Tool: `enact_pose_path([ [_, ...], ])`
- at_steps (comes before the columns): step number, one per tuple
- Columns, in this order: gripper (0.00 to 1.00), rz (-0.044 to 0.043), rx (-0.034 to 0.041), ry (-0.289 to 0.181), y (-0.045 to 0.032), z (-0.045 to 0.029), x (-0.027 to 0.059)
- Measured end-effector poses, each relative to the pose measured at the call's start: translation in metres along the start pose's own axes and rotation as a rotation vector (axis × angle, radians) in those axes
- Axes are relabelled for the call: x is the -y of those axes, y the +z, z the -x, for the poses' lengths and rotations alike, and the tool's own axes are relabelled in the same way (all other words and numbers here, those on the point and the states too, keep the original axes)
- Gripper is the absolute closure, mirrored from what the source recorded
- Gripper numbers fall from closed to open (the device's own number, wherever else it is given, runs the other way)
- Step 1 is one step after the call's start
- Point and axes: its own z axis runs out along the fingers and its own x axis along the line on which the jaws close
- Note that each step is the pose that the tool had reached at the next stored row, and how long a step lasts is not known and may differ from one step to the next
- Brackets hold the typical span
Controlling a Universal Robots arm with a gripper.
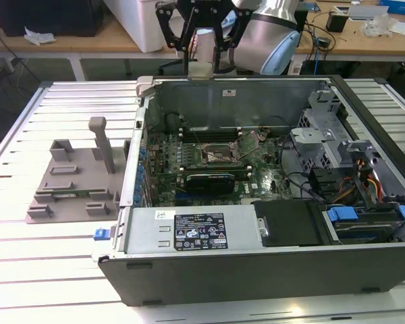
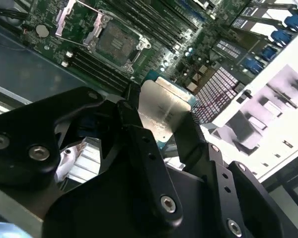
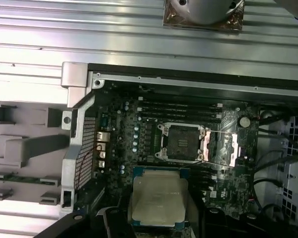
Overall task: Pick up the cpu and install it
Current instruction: 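Pick up the cpu and move it towards the insertion slot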
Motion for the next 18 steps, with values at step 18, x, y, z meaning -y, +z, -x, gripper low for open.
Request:
enact_pose_path([
  [18, 0.47, 0.0008, -0.0115, 0.000, 0.0411, 0.0489, -0.0056],
])
